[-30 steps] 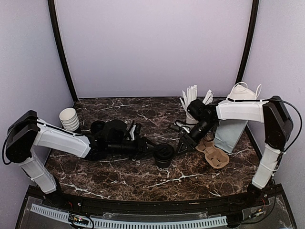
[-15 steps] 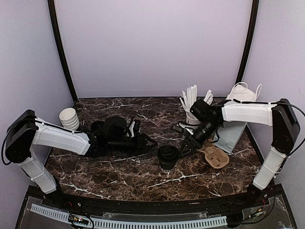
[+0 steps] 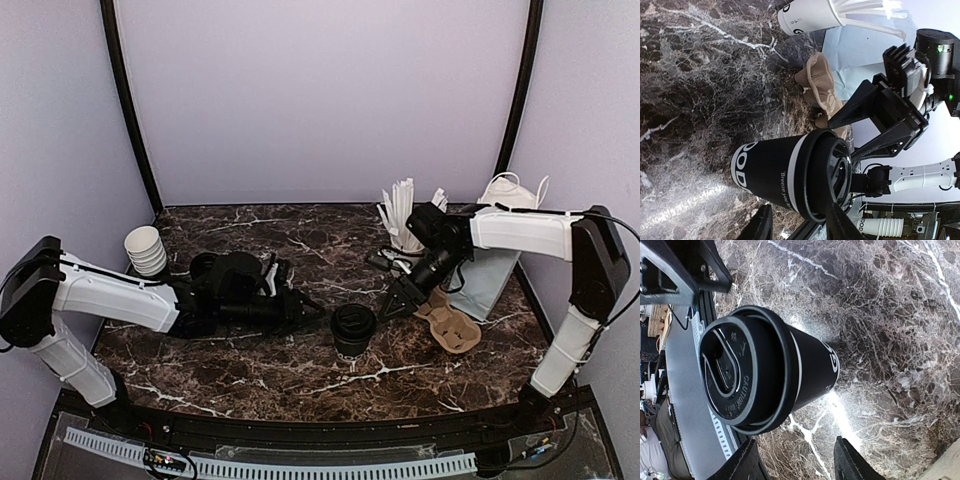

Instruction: Pack the takeout coffee

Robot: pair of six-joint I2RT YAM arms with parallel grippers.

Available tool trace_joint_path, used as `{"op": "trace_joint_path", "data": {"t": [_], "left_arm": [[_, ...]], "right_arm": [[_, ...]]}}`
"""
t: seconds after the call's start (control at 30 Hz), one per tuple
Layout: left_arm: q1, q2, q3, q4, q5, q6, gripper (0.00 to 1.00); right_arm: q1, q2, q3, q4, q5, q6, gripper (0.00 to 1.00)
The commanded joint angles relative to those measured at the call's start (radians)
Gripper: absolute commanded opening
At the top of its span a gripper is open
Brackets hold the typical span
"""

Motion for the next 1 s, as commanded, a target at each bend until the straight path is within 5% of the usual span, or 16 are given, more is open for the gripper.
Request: {"op": "trace_joint_path", "data": {"t": [0.0,0.97], "left_arm": [[-0.016,0.029,-0.001,0.019,0.017,-0.033,0.36],[-0.028,0.146,0.031,0.095,0.077,-0.05,0.32]], "right_arm": [[-0.005,0.027,0.038,0.016,-0.007,0.018,0.53],[-0.005,0.076,0.072,0.016,-0.047,0.024,0.54]]}}
